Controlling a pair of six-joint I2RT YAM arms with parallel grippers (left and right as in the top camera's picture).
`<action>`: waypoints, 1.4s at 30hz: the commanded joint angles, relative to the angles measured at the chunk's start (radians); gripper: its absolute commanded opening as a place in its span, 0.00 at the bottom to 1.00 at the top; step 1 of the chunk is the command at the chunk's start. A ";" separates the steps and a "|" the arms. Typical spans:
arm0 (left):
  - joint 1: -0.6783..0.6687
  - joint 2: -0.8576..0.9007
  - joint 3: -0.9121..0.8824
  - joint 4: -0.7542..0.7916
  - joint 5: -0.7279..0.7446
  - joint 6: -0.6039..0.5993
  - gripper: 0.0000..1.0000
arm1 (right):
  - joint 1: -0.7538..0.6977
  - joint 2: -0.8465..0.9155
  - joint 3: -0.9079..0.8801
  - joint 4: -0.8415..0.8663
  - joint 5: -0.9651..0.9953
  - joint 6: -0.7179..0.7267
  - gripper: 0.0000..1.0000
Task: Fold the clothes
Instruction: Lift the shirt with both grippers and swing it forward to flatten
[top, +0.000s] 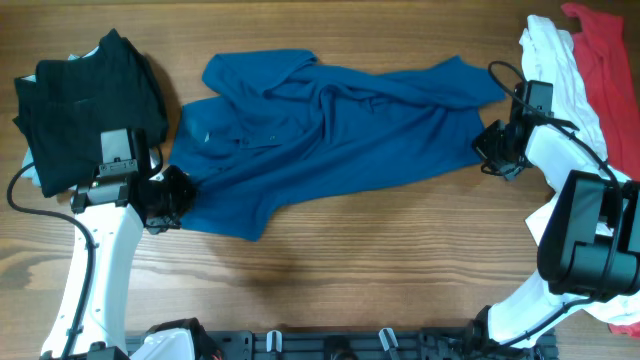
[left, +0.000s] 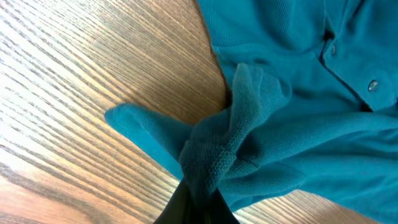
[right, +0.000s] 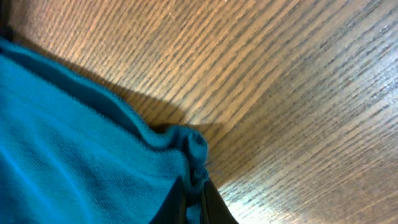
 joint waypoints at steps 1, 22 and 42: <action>0.006 0.002 0.013 0.023 -0.024 0.019 0.04 | 0.002 -0.003 0.015 -0.095 -0.001 -0.073 0.04; 0.007 -0.347 0.749 -0.009 -0.098 0.058 0.04 | 0.002 -0.907 0.617 -0.475 0.138 -0.254 0.04; -0.007 0.094 0.821 0.010 0.014 0.056 0.04 | 0.002 -0.421 0.665 -0.429 0.054 -0.273 0.04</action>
